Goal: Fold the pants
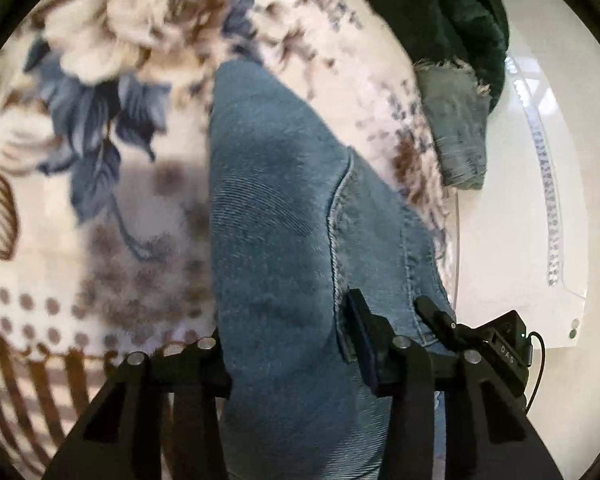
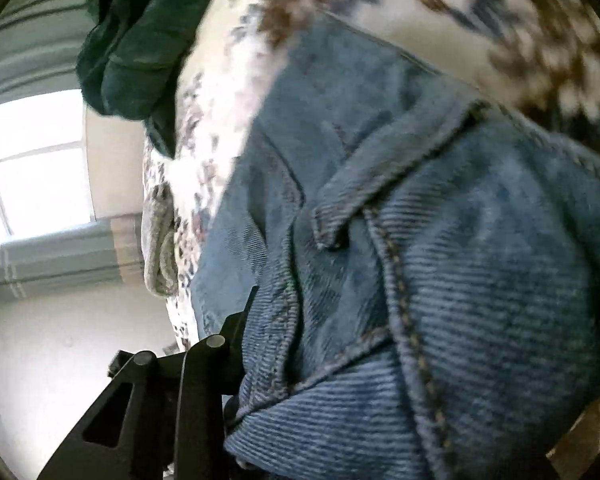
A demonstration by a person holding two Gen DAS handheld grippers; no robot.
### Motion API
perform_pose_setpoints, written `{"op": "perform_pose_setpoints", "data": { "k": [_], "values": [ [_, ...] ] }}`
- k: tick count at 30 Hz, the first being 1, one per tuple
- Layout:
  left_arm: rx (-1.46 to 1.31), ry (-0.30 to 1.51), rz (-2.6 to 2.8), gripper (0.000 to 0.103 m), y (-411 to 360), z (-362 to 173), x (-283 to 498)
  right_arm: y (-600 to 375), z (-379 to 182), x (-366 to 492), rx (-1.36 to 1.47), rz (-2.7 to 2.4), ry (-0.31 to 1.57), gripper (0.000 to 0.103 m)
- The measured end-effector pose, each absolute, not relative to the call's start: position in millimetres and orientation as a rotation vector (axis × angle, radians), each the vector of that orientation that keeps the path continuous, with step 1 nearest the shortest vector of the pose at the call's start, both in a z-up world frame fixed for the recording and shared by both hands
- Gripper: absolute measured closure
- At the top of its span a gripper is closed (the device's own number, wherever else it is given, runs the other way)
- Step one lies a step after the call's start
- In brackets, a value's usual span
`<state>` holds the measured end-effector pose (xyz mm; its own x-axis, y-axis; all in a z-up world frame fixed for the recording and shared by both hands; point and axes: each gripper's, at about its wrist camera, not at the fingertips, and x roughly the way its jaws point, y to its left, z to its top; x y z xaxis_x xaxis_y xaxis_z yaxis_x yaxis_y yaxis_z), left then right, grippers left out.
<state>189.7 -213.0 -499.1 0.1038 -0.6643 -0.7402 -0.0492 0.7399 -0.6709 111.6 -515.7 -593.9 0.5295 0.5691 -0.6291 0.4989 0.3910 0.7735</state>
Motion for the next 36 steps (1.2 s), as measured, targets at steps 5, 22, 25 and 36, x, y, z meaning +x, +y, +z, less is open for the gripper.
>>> {"op": "perform_pose_setpoints", "data": {
  "k": [5, 22, 25, 36],
  "values": [
    [-0.668, 1.361, -0.484, 0.063, -188, -444, 198, -521, -528, 139, 1.160, 0.124, 1.087, 0.068],
    [-0.718, 1.000, -0.324, 0.063, 74, -345, 460, -267, -411, 452, 0.986, 0.488, 0.945, 0.069],
    [-0.715, 0.969, -0.300, 0.063, 123, -354, 522, -205, -424, 525, 0.991, 0.530, 0.929, 0.069],
    [-0.611, 1.157, -0.208, 0.037, 199, -492, 634, -98, -572, 660, 0.927, 0.411, 1.209, 0.049]
  ]
}}
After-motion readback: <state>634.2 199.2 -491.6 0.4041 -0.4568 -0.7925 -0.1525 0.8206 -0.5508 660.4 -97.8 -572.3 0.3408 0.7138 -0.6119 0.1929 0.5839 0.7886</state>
